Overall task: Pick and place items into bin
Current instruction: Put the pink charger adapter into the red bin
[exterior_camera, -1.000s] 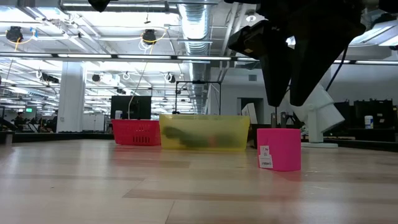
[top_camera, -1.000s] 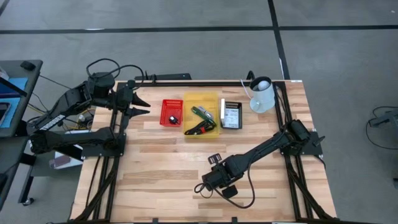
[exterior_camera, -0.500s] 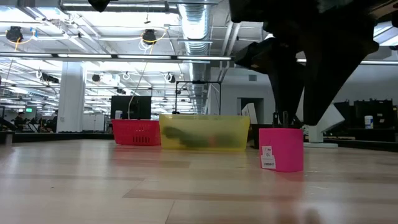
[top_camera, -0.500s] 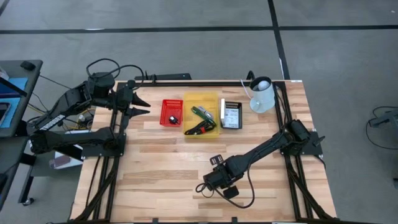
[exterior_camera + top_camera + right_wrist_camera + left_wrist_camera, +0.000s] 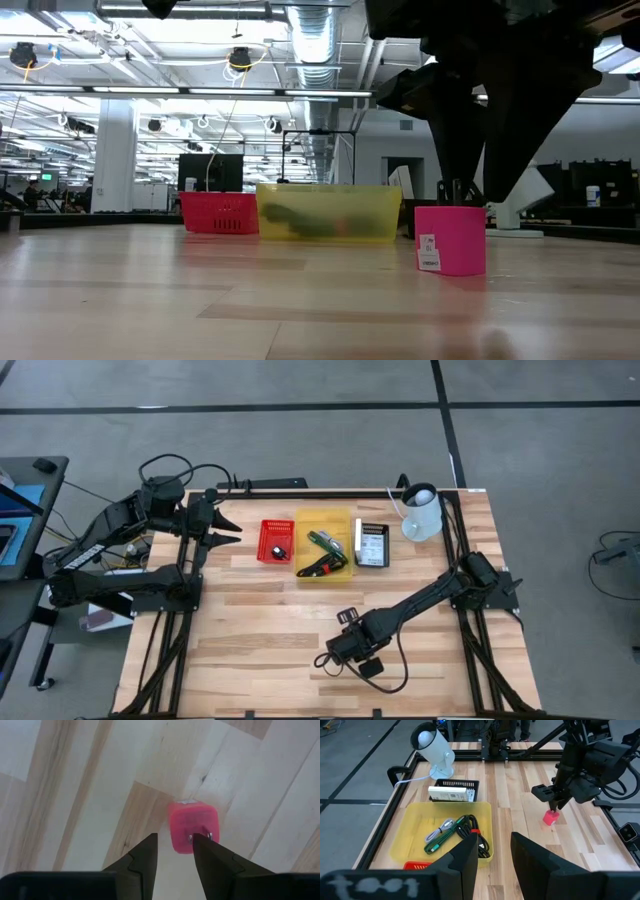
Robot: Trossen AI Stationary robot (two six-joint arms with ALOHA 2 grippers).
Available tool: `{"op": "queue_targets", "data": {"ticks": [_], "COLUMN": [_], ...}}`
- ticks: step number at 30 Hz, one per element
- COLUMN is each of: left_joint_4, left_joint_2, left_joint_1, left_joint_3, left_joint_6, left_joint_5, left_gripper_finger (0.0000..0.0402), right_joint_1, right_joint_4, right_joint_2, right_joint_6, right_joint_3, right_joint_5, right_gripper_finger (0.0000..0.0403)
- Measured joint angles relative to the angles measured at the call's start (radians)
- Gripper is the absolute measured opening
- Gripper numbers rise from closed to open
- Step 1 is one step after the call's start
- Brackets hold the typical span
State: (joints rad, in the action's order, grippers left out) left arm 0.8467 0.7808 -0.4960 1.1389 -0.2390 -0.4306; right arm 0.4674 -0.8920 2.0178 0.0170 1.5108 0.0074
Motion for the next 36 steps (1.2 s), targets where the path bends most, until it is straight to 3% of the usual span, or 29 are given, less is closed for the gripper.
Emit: {"op": "queue_targets", "data": {"ticks": [25, 36], "left_joint_4": [0.002, 0.002], "left_joint_2": [0.0, 0.0], "left_joint_1": [0.0, 0.0], "left_joint_3": [0.0, 0.0], "left_joint_6": [0.0, 0.0], "left_joint_5": [0.0, 0.0], "left_gripper_finger": [0.0107, 0.0107], "right_joint_1": [-0.005, -0.005], "right_joint_4": [0.022, 0.028], "right_joint_2": [0.0, 0.0], "right_joint_6": [-0.017, -0.017], "right_joint_3": [0.0, 0.0], "right_joint_5": [0.0, 0.0], "right_gripper_finger": [0.0116, 0.0056]}}
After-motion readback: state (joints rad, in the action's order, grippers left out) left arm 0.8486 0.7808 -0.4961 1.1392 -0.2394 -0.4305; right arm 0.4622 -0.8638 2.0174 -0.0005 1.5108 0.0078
